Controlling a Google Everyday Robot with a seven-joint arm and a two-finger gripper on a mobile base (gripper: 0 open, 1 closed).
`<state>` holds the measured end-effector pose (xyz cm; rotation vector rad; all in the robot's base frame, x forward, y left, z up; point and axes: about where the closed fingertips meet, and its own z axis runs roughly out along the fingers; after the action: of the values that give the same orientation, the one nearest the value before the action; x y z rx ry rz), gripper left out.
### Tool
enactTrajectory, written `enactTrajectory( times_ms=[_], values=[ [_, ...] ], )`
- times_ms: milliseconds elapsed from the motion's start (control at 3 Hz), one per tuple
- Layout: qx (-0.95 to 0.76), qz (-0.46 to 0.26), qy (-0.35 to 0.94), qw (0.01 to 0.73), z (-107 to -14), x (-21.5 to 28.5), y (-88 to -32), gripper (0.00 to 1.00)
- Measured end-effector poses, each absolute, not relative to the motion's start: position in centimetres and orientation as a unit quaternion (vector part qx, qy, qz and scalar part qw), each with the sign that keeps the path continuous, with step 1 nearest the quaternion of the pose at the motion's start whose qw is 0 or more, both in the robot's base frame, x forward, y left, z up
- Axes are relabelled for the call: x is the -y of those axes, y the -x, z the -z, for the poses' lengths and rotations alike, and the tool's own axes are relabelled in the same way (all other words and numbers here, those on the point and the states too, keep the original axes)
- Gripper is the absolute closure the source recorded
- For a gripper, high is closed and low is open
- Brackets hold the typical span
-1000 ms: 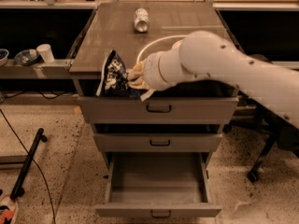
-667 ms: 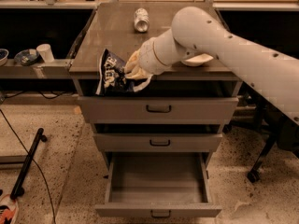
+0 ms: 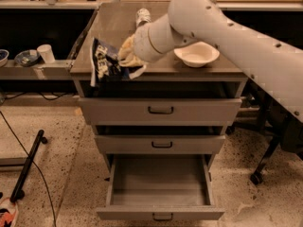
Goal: Pick blue chip bag from bottom drawer and place on counter
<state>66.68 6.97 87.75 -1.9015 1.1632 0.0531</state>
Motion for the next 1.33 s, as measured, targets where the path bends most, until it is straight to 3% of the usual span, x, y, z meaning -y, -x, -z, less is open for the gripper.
enactTrajectory(
  times_ms=[333, 667, 1333],
  values=[
    [-0.445, 0.023, 0.774, 0.450, -94.1, -8.1, -67.9, 1.00],
    [-0.502, 0.021, 0.742, 0.444, -98.1, -6.3, -71.1, 1.00],
    [-0.659, 0.025, 0.572, 0.487, -103.2, 4.7, -80.2, 1.00]
  ],
)
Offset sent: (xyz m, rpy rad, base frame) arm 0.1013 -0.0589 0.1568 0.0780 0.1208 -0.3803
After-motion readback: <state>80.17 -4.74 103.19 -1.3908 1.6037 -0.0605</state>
